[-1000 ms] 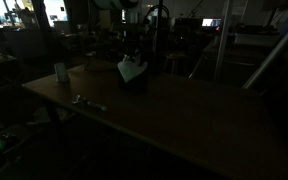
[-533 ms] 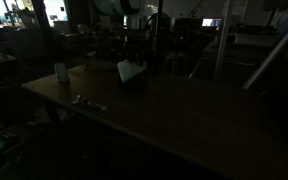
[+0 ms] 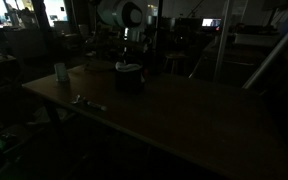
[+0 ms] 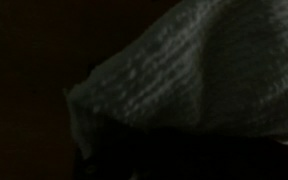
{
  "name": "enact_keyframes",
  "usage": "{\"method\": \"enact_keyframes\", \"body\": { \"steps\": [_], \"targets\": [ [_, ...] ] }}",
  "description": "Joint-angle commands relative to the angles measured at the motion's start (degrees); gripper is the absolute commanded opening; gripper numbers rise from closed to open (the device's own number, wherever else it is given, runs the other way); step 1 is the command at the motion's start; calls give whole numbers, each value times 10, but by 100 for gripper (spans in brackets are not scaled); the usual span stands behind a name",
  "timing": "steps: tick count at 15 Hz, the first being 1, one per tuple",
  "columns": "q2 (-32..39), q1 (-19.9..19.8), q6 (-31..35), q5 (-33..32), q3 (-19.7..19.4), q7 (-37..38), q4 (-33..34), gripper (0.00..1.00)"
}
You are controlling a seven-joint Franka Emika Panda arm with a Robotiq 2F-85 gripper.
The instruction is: Put the white towel into the basket
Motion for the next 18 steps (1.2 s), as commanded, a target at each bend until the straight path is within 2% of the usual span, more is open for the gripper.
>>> {"method": "enact_keyframes", "body": {
  "steps": [1, 8, 18],
  "targets": [
    [30, -9, -15, 16, 13, -16, 15, 0],
    [9, -10, -12, 7, 10, -12, 17, 0],
    [-109, -9, 10, 5, -3, -6, -18, 0]
  ]
}}
